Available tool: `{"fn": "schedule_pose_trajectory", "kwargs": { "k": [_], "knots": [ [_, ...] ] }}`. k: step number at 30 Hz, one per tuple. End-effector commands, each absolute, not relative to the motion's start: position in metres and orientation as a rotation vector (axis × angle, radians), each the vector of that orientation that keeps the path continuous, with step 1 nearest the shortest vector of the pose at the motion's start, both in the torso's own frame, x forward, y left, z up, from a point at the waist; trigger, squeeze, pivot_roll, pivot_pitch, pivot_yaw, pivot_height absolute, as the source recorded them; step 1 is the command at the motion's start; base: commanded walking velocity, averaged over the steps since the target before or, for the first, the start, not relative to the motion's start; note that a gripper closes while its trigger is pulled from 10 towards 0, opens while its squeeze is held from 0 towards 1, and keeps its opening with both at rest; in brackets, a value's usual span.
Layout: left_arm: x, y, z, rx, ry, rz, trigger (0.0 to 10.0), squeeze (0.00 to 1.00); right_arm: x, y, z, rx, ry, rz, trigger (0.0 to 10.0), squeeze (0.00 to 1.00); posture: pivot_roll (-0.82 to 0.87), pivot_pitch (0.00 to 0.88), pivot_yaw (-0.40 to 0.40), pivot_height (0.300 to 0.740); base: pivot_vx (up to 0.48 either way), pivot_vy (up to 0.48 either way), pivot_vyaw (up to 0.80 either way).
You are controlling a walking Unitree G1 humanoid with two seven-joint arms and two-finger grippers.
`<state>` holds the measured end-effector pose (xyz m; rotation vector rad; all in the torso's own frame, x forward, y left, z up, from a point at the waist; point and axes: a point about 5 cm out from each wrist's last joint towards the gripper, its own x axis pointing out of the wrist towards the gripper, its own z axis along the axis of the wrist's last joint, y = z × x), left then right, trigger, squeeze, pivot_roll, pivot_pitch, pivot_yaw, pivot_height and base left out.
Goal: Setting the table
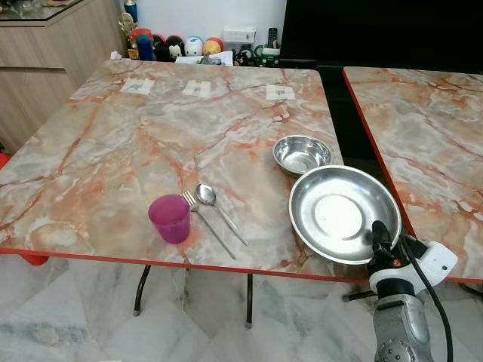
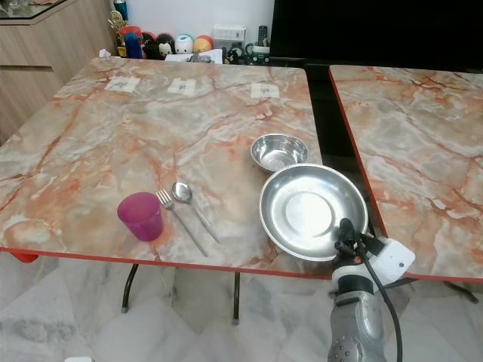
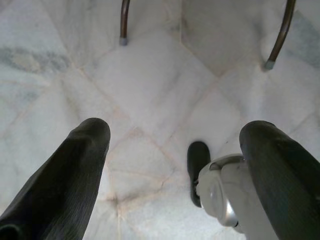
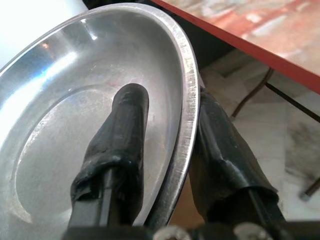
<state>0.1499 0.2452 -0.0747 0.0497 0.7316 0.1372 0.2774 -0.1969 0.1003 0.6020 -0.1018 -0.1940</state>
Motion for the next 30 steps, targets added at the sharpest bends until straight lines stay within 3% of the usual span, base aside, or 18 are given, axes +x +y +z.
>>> {"fn": "schedule_pose_trajectory", "kwargs": {
  "k": [1, 30],
  "knots": [
    [0.136, 0.2499, -0.0798, 0.05, 0.781, 0.169, 10.0, 0.0, 0.2765, -0.1905, 0.106, 0.621, -0.139, -0.18, 10.0, 0.0, 0.03, 0.079, -0.032, 0.74, 0.0, -0.458, 0.0],
    [0.1291, 0.254, -0.0824, 0.057, 0.822, 0.181, 10.0, 0.0, 0.2828, -0.1956, 0.1111, 0.615, -0.17, -0.218, 10.0, 0.0, 0.02, 0.068, -0.026, 0.74, 0.0, -0.457, 0.0]
  ]
}}
